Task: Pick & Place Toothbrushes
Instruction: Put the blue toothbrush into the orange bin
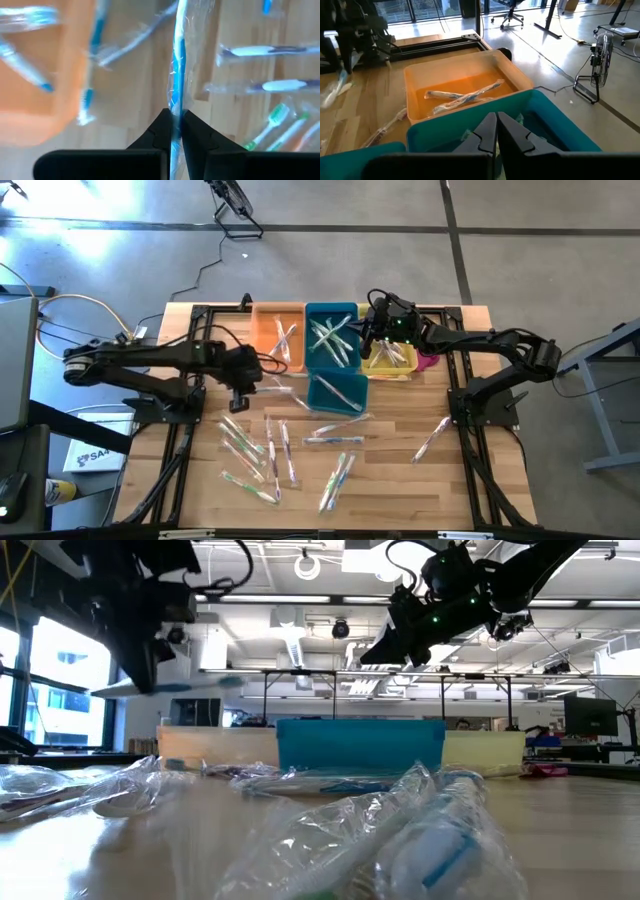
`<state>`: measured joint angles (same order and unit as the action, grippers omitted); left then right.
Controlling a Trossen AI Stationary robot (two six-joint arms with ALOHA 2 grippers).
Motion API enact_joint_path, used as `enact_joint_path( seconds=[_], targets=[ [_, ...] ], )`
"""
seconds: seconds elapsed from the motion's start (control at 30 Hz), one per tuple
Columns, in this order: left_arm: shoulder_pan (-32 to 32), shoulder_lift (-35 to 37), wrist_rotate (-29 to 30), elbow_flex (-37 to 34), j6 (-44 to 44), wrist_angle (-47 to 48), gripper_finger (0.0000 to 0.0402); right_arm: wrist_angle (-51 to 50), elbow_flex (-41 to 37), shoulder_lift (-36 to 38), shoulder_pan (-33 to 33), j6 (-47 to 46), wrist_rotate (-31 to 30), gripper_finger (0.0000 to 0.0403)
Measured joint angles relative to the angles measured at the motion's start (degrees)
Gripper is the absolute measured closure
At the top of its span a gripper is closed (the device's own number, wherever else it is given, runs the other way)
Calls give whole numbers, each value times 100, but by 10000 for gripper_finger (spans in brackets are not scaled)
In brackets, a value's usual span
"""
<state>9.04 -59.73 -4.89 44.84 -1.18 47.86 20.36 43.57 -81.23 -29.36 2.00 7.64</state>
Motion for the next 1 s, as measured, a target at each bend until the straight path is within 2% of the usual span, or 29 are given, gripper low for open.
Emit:
enact_joint_path(
  seconds=[0.17, 0.4, 0.63, 0.83, 0.9, 1.0],
  targets=[
    [0, 604, 716, 125, -233, 8, 383, 9, 0, 0, 0, 129, -1, 396],
    [0, 1118, 2237, 142, -545, -724, 383, 11, 0, 0, 0, 129, 0, 396],
    [-2, 989, 3842, 147, -623, -2165, 382, 4, 0, 0, 0, 131, 0, 396],
    [0, 697, 4938, 149, -946, -2544, 382, -5, 0, 0, 0, 131, 0, 396],
    [1, 556, 5138, 149, -1156, -2456, 382, -36, 0, 0, 0, 131, 0, 396],
    [125, 331, 5101, 147, -1462, -2253, 382, -55, 0, 0, 0, 132, 0, 396]
  ],
)
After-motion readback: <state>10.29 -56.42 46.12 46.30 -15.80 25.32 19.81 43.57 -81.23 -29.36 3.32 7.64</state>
